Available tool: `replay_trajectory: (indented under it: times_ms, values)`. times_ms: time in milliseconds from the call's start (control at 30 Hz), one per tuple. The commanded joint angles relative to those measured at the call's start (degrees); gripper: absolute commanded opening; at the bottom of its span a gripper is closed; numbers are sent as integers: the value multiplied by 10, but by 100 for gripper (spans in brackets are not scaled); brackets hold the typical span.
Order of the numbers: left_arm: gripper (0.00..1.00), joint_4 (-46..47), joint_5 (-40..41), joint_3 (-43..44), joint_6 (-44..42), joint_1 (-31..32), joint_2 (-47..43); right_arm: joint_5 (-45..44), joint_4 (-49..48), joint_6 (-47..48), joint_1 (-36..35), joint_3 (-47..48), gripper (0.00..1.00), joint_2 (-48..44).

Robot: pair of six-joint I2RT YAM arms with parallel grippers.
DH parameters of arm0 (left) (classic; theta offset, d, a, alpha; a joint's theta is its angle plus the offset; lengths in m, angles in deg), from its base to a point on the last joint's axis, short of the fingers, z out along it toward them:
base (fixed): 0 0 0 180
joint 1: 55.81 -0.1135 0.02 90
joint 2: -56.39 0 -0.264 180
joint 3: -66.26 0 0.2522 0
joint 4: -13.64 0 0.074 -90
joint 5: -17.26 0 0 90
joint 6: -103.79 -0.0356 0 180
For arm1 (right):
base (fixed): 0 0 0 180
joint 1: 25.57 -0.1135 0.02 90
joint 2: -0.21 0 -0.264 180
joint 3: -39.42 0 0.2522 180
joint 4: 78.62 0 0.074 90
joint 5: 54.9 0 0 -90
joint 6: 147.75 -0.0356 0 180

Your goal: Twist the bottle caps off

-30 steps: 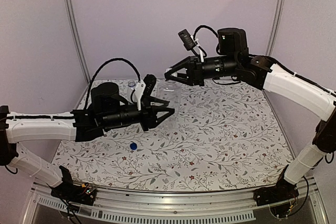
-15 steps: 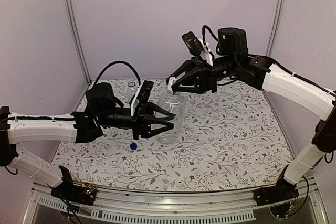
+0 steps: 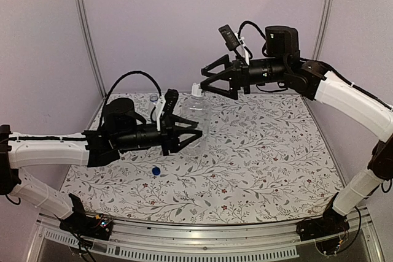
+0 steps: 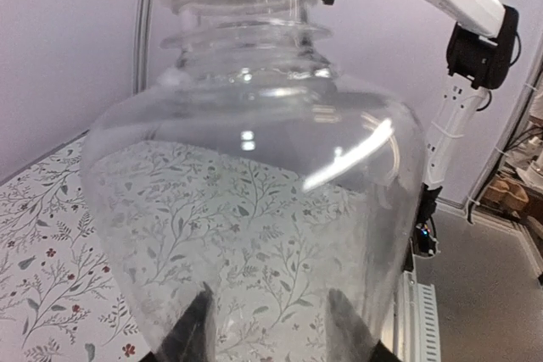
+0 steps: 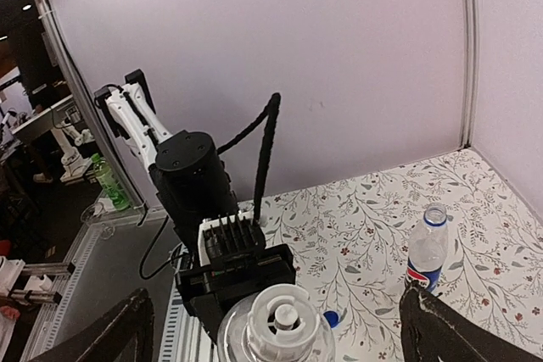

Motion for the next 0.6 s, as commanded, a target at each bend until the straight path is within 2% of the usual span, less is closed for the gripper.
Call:
replay_trajectory:
  times_ms: [0, 133, 233, 367, 567]
  values:
    - [18, -12, 90, 24, -8, 8, 6, -152, 19, -60, -14, 36, 99, -17]
    - [17, -20, 126, 32, -5, 16, 15, -274, 46, -74, -41, 57, 99, -8]
    - [17, -28, 162, 41, -4, 23, 21, -320, 57, -88, -52, 68, 98, 6]
    - [17, -37, 198, 47, -4, 29, 24, -347, 66, -101, -63, 78, 94, 23]
    - [17, -37, 200, 47, -5, 31, 24, -368, 78, -108, -73, 89, 84, 48]
